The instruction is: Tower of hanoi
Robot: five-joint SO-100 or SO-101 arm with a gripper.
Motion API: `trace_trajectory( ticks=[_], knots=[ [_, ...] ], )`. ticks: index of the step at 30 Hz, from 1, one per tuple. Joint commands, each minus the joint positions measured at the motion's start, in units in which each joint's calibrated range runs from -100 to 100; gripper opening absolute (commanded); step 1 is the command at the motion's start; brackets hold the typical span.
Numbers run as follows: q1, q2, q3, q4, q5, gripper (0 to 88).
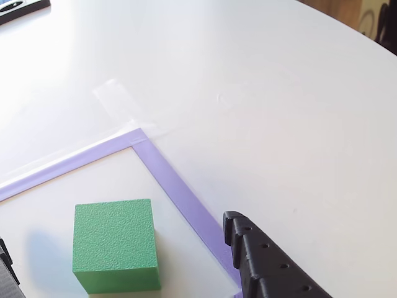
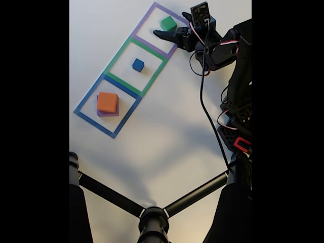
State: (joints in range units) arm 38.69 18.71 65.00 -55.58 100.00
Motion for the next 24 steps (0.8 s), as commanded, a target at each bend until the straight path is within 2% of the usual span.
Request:
trace_trajectory(
  ticks=[1,24],
  knots=[
    [-1.37,1.01,-1.53,-3.95,0.0,40.6],
    [-3.05,11.02,-7.44,-11.07,0.0,27.7]
  ],
)
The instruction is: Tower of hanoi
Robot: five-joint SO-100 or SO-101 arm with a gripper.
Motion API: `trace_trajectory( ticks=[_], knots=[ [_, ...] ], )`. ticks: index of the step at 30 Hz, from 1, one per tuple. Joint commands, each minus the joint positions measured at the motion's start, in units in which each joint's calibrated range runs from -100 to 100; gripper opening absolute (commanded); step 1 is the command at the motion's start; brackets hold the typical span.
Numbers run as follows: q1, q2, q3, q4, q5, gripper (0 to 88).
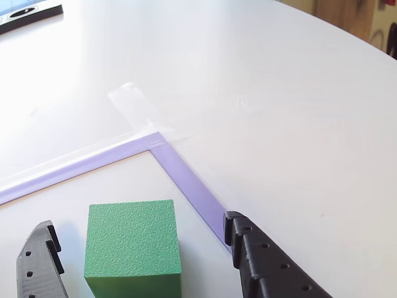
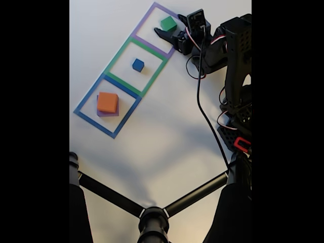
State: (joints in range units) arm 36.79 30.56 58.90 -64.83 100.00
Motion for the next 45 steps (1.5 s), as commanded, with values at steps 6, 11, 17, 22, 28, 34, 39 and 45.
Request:
trace_trajectory(
  ticks=[6,11,17,22,28,34,39,45],
  knots=[
    [-1.22,-0.43,-1.79,-2.06,0.0,21.9],
    [-1.0,0.53,-3.42,-2.31,0.0,17.9],
    [-0.84,1.33,-4.88,-2.31,0.0,16.3],
    [-0.84,1.57,-5.42,-2.31,0.0,12.2],
    [-1.38,1.57,-5.7,-2.06,0.0,10.0],
    [-2.29,1.01,-5.61,-1.98,0.0,8.6],
    [-3.74,-2.75,-4.24,0.36,0.0,8.3],
    [-7.1,-18.7,0.76,14.12,0.0,7.9]
  ],
)
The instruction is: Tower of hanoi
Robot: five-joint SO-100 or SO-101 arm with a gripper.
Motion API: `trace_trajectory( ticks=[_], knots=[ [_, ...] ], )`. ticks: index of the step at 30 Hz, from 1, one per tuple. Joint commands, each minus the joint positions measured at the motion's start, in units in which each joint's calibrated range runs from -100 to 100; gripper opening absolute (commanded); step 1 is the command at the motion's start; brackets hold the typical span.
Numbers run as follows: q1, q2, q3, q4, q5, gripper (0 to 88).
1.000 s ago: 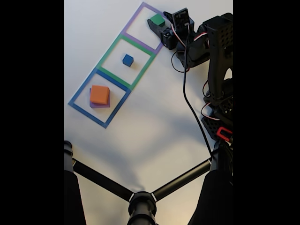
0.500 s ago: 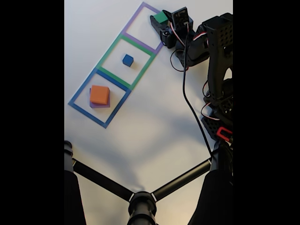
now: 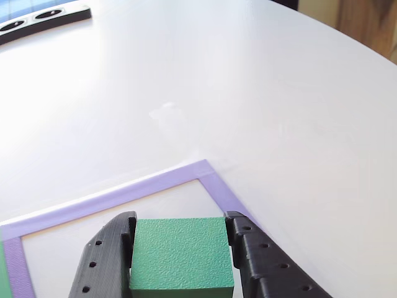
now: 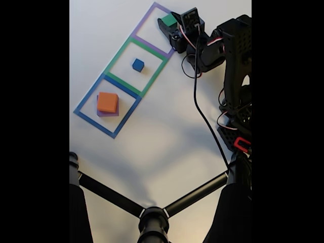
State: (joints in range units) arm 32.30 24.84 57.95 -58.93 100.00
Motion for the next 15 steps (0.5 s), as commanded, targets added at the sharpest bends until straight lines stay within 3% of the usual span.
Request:
trace_trajectory(
  ticks=[1,6,15],
  knots=[
    [-3.14,-15.79,2.16,11.06,0.0,7.9],
    [-5.04,-30.61,3.16,27.89,0.0,7.7],
    [-9.16,-60.18,-6.3,75.65,0.0,7.4]
  ],
)
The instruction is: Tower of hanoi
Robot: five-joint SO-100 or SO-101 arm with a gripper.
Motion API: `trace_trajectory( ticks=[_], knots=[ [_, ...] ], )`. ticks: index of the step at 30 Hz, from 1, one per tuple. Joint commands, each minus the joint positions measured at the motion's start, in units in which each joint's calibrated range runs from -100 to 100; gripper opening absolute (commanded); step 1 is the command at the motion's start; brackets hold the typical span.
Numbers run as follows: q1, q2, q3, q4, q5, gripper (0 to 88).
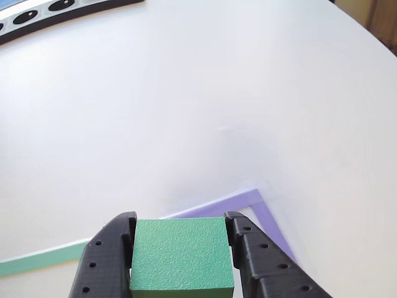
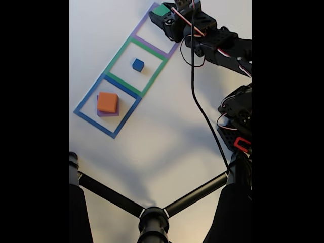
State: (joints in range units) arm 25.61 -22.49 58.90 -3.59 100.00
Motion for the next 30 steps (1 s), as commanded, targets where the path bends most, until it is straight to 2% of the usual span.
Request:
trace_trajectory(
  ticks=[1,7,13,21,30],
  knots=[
    [-3.16,-14.77,-9.6,25.56,0.0,7.4],
    [-9.41,-19.5,-34.14,60.45,0.0,7.4],
    [-18.25,-19.26,-53.77,82.87,0.0,7.4],
    [-28.55,-19.34,-64.58,95.09,0.0,7.5],
    [-39.6,-20.7,-60.94,96.47,0.0,7.7]
  ],
)
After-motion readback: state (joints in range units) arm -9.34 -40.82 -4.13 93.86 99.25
